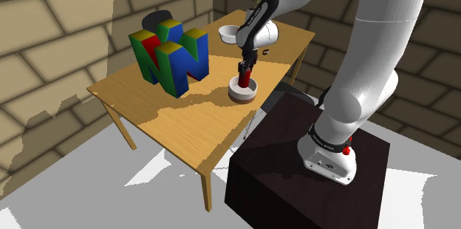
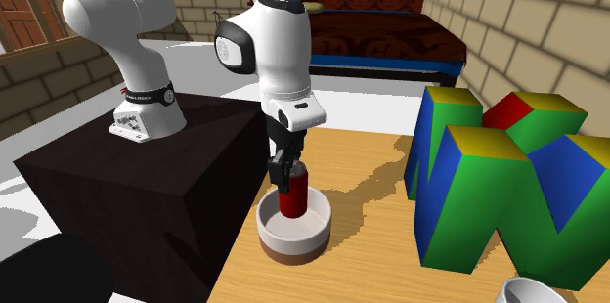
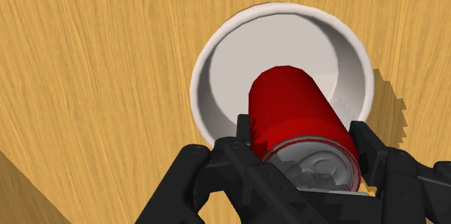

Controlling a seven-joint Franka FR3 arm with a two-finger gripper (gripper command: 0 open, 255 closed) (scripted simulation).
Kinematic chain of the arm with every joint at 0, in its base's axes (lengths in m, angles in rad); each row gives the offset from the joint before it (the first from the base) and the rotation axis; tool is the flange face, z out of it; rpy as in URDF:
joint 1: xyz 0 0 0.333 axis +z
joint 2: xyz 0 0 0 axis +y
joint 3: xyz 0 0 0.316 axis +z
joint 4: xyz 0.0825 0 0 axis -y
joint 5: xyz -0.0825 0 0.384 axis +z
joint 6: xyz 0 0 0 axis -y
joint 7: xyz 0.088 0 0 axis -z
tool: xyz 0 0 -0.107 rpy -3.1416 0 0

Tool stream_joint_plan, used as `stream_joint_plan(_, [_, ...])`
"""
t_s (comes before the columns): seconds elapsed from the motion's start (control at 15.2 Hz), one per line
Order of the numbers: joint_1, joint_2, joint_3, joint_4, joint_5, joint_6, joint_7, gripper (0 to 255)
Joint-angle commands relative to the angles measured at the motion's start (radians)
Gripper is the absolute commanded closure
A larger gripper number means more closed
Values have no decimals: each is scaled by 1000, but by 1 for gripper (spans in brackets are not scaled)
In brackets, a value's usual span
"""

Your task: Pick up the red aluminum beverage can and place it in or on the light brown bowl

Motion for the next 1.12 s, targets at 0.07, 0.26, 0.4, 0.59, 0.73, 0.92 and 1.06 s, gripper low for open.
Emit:
stream_joint_plan(0.07, [0,0,0,0,0,0,0,0])
stream_joint_plan(0.26, [0,0,0,0,0,0,0,0])
stream_joint_plan(0.4, [2,-32,-4,-1,-7,-30,5,0])
stream_joint_plan(0.59, [7,-117,-12,2,-24,-118,17,0])
stream_joint_plan(0.73, [7,-118,-12,2,-24,-118,17,0])
stream_joint_plan(0.92, [7,-117,-12,2,-24,-118,17,0])
stream_joint_plan(1.06, [7,-117,-12,2,-24,-118,17,0])
